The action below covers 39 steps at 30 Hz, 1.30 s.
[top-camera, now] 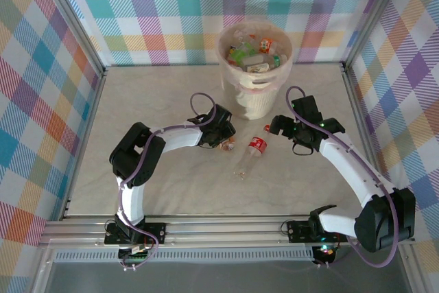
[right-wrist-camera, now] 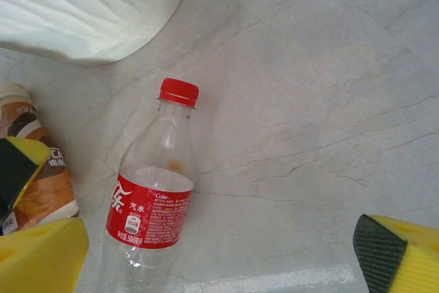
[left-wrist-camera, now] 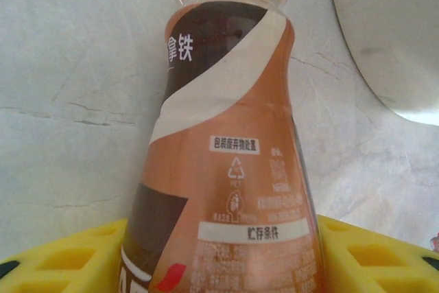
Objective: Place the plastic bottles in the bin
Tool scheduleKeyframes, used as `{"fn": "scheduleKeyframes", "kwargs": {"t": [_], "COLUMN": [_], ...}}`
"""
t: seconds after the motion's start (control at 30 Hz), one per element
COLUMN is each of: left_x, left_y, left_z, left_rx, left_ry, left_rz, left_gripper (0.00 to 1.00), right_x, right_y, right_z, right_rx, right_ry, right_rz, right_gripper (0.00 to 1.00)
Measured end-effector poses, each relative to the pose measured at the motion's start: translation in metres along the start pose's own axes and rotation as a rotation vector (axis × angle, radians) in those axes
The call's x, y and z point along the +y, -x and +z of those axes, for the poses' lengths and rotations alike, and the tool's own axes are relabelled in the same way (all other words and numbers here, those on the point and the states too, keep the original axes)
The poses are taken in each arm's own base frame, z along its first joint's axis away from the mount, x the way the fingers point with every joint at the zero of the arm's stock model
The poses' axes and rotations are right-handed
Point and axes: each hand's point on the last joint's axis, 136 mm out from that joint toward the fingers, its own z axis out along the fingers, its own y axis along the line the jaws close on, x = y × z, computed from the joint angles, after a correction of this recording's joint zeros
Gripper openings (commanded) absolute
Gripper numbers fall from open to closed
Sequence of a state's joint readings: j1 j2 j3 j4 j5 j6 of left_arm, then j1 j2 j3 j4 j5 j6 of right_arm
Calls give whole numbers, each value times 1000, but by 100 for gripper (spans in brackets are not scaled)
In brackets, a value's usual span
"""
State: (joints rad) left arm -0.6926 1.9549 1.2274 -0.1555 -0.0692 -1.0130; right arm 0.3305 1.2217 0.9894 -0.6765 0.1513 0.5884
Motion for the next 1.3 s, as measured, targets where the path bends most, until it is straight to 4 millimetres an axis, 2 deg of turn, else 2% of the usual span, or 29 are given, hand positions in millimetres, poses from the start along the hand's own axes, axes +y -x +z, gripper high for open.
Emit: {"fn": "scheduleKeyframes", "kwargs": {"t": [0.13, 0.33, 0.4, 0.53, 0.63, 0.87, 1.1, 1.2, 1.3], "left_x": [10, 43, 46, 33, 14, -50, -128, -164, -197], "left_y": [4, 19, 31, 60, 83, 137, 166, 181, 195], "left_z": [-5, -28, -46, -90, -127, -201, -267, -285, -289], "left_rx": [-28, -111, -161, -270, -347, -488, -598, -652, -690], "left_ry": [50, 221, 252, 241, 204, 59, -133, -193, -231], "left_rz": [17, 109, 158, 276, 375, 561, 749, 815, 863], "left_gripper": [48, 45, 43, 41, 40, 38, 38, 38, 38], "right_x": [0, 0, 0, 1, 2, 2, 2, 3, 3], "right_y": [0, 0, 0, 2, 4, 5, 5, 6, 6], "right_z": [0, 0, -1, -5, -9, -14, -18, -22, -22], "right_rx": [0, -1, -3, -16, -28, -41, -53, -62, -64], "right_ry": [0, 0, 1, 10, 19, 28, 37, 44, 45], "right_rz": [0, 0, 0, 1, 1, 2, 3, 4, 4], "right_gripper": [100, 100, 100, 100, 100, 100, 100, 100, 100]}}
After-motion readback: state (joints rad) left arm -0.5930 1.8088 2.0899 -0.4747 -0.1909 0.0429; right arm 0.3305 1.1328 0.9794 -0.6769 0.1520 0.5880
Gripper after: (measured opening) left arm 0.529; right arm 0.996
